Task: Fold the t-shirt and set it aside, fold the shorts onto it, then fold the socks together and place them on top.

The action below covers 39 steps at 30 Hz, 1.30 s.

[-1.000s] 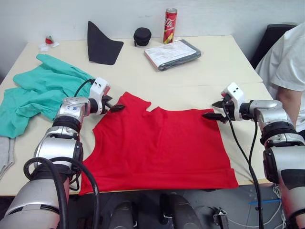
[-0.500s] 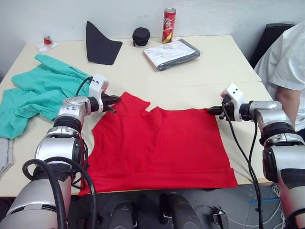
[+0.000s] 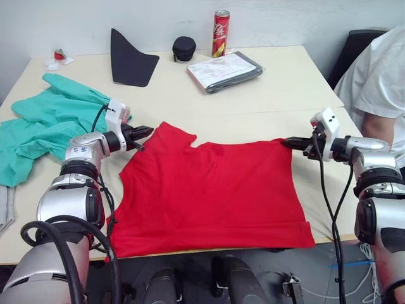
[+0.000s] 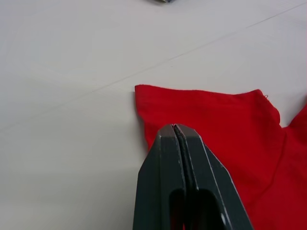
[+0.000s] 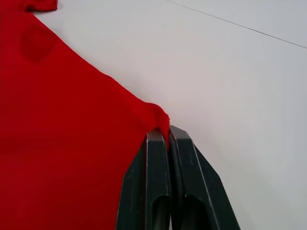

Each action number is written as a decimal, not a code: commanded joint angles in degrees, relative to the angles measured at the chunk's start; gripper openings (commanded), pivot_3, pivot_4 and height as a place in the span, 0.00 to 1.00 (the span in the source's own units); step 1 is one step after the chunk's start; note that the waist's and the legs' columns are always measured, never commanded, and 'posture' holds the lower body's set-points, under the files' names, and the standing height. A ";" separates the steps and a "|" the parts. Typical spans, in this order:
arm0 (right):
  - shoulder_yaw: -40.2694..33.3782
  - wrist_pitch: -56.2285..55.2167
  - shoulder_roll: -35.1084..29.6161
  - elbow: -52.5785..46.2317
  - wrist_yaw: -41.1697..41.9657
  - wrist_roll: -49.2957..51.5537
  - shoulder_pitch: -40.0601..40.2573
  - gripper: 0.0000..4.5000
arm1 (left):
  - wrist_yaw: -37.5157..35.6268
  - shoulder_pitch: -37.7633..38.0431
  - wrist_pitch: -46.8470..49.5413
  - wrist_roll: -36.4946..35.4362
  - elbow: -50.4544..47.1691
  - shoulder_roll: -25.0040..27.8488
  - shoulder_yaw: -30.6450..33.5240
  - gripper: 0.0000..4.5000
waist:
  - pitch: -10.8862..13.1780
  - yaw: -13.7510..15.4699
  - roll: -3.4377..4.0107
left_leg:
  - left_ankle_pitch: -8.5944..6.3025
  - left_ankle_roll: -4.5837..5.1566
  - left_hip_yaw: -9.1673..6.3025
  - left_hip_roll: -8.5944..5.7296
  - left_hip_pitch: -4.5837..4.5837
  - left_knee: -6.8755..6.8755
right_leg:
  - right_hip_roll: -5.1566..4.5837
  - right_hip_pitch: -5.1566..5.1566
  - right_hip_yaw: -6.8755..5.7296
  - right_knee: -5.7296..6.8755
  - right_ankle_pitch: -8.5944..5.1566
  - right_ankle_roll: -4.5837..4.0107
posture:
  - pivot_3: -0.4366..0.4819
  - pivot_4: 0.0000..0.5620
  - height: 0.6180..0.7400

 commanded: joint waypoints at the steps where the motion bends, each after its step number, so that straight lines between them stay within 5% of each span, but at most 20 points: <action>1: -1.13 -0.51 -0.93 -2.60 0.92 1.11 1.27 0.00 | 1.47 0.14 0.35 1.17 -1.54 1.59 -0.69 0.09 | 0.00 -0.01 0.00 | 0.00 -0.01 0.00 0.00 0.00 0.00 | 0.00 0.00 0.00 0.00 0.00 0.00 | 0.48 0.27 1.00; 9: 0.08 -1.41 0.97 -4.13 1.05 0.44 2.75 0.00 | 4.98 -0.76 0.17 5.46 -0.84 -1.00 -4.87 0.63 | 0.00 0.04 0.00 | 0.01 -0.01 0.01 -0.01 0.03 0.01 | -0.01 0.00 0.03 0.04 0.00 0.00 | 0.48 0.27 1.00; 17: 0.07 -1.76 1.43 -4.31 1.53 0.45 3.19 0.00 | 5.84 -1.77 3.03 5.81 0.26 -3.85 -5.16 0.63 | 0.00 0.17 0.00 | 0.02 -0.02 0.03 -0.03 0.09 0.14 | -0.03 0.02 0.07 0.20 0.00 0.00 | 0.48 0.27 1.00; 26: 0.02 -2.10 1.29 -4.44 1.83 0.43 3.61 0.00 | 6.81 -2.27 3.97 4.44 0.08 -4.44 -2.96 0.00 | 0.00 0.20 0.00 | 0.01 -0.01 0.01 -0.02 0.07 0.23 | -0.04 0.04 0.07 0.23 0.00 0.00 | 0.48 0.27 1.00; 39: -0.66 -2.20 0.32 -5.15 2.40 1.05 3.49 0.00 | 2.27 -0.72 0.57 1.97 -1.87 -0.73 -0.05 0.00 | 0.00 -0.02 0.00 | 0.02 -0.03 0.02 0.00 0.08 0.20 | -0.01 0.03 0.07 0.22 -0.01 -0.02 | 0.48 0.27 1.00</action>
